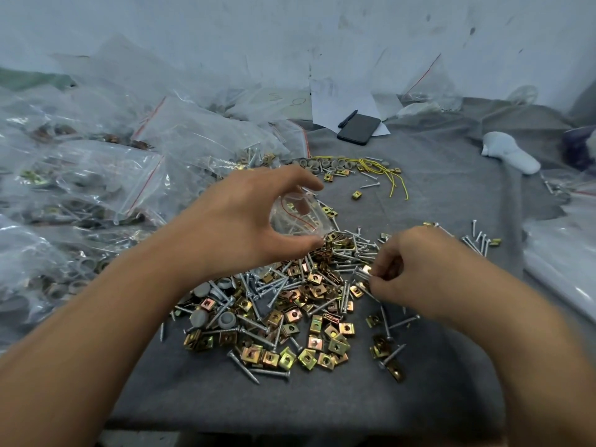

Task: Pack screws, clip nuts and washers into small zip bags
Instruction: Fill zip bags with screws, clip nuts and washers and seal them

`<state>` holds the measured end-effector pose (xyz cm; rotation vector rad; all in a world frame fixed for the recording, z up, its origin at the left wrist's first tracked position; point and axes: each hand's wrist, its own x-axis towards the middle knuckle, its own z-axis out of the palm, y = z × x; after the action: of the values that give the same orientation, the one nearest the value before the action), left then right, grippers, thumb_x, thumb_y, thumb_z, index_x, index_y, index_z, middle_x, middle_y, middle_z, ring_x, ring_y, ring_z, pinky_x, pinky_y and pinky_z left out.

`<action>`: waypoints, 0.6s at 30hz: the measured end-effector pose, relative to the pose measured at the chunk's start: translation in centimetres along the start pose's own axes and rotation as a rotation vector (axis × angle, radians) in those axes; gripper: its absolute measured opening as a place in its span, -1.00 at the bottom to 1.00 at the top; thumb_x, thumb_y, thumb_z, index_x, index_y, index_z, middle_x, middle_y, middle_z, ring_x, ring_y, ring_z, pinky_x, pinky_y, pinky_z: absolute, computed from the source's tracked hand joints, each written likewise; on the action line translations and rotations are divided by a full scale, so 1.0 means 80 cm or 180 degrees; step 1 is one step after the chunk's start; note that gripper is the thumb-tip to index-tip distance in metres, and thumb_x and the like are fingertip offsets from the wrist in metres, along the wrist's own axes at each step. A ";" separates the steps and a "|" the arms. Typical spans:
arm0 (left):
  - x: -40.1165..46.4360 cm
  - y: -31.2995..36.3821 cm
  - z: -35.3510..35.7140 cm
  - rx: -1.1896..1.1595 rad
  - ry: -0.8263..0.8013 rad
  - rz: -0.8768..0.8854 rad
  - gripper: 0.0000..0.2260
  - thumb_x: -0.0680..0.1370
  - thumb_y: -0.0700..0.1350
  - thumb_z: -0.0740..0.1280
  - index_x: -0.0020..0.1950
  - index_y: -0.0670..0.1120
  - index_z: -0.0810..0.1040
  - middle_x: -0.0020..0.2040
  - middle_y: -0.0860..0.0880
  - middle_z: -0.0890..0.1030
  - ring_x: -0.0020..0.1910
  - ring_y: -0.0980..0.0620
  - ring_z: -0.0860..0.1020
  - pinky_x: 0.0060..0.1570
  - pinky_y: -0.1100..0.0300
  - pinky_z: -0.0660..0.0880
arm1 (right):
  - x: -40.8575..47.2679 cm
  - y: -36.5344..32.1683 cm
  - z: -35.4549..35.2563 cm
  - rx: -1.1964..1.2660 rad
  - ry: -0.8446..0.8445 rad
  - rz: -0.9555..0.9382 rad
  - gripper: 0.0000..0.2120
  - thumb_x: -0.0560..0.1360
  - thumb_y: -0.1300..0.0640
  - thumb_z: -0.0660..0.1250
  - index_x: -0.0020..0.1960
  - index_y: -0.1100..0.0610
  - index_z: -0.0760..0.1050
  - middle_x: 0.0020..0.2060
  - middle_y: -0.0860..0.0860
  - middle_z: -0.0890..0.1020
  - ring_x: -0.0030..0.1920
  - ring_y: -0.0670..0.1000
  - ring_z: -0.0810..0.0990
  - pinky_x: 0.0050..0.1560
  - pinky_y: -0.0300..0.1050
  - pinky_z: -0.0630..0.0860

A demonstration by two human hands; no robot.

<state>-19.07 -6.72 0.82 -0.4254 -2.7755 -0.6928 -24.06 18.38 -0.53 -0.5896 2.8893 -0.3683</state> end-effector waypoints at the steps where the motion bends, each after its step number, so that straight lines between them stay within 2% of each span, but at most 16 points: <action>1: 0.000 0.000 0.000 -0.0015 -0.0008 0.0005 -0.34 0.40 0.37 0.46 0.47 0.26 0.45 0.18 0.28 0.64 0.24 0.32 0.55 0.14 0.46 0.38 | 0.000 0.004 0.000 0.0151 -0.0013 -0.0065 -0.84 0.45 -0.04 0.53 -0.29 -0.10 0.65 -0.37 -0.20 0.67 -0.29 -0.19 0.63 -0.14 -0.13 0.64; 3: 0.000 0.001 0.000 -0.0054 -0.0039 0.0012 -0.32 0.37 0.38 0.47 0.47 0.28 0.45 0.18 0.29 0.63 0.24 0.35 0.54 0.13 0.47 0.37 | 0.001 0.014 -0.002 0.0665 0.0177 -0.0264 -0.85 0.49 -0.04 0.52 -0.24 -0.09 0.66 -0.31 -0.24 0.68 -0.28 -0.21 0.63 -0.18 -0.20 0.57; 5: -0.001 0.002 0.000 -0.0075 -0.0064 0.0028 -0.30 0.35 0.39 0.47 0.47 0.30 0.44 0.18 0.33 0.60 0.25 0.41 0.52 0.15 0.47 0.37 | -0.001 0.018 -0.006 0.1610 0.0379 -0.0520 -0.89 0.49 -0.05 0.52 -0.15 -0.03 0.69 -0.26 -0.09 0.72 -0.26 -0.16 0.64 -0.13 -0.09 0.59; 7: -0.002 0.005 0.000 -0.0056 -0.0065 0.0074 -0.29 0.35 0.38 0.47 0.47 0.29 0.44 0.17 0.35 0.57 0.25 0.43 0.51 0.18 0.44 0.40 | -0.006 0.015 -0.010 0.2561 0.0218 -0.0795 -0.84 0.50 -0.07 0.52 -0.05 0.01 0.71 -0.19 0.08 0.73 -0.19 -0.04 0.64 -0.08 -0.03 0.57; 9: -0.001 0.010 0.002 -0.0007 -0.0049 0.0136 -0.29 0.35 0.37 0.48 0.48 0.28 0.44 0.18 0.31 0.59 0.23 0.36 0.54 0.23 0.35 0.46 | -0.009 0.010 -0.011 0.3142 -0.0006 -0.0985 -0.84 0.53 0.00 0.49 -0.01 0.09 0.71 -0.14 0.14 0.73 -0.12 0.01 0.67 -0.04 -0.13 0.62; 11: 0.001 0.015 0.005 0.0021 -0.0033 0.0183 -0.27 0.36 0.36 0.48 0.51 0.26 0.42 0.19 0.28 0.61 0.24 0.33 0.55 0.28 0.33 0.46 | -0.009 0.006 -0.011 0.3395 -0.0099 -0.1014 -0.87 0.55 0.09 0.45 -0.02 0.14 0.71 -0.11 0.14 0.75 -0.08 0.05 0.72 0.01 -0.18 0.63; 14: 0.003 0.022 0.008 0.0055 0.0032 0.0250 -0.22 0.35 0.36 0.47 0.55 0.23 0.39 0.20 0.26 0.62 0.24 0.30 0.56 0.29 0.28 0.47 | -0.009 0.002 -0.011 0.3499 -0.0148 -0.0903 -0.88 0.58 0.16 0.40 -0.04 0.16 0.71 -0.10 0.16 0.75 -0.08 0.09 0.73 0.02 -0.10 0.68; 18: 0.004 0.025 0.011 0.0060 0.0077 0.0301 -0.21 0.36 0.37 0.46 0.56 0.23 0.37 0.15 0.29 0.58 0.22 0.30 0.55 0.24 0.30 0.45 | -0.013 -0.007 -0.013 0.3003 0.0016 -0.0878 -0.95 0.60 0.18 0.40 -0.02 0.12 0.65 -0.17 0.13 0.72 -0.20 0.05 0.69 -0.10 -0.05 0.64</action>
<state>-18.87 -4.52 1.03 -0.5371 -2.7171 -0.6452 -23.14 18.53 0.77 -0.7599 2.2238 -1.6109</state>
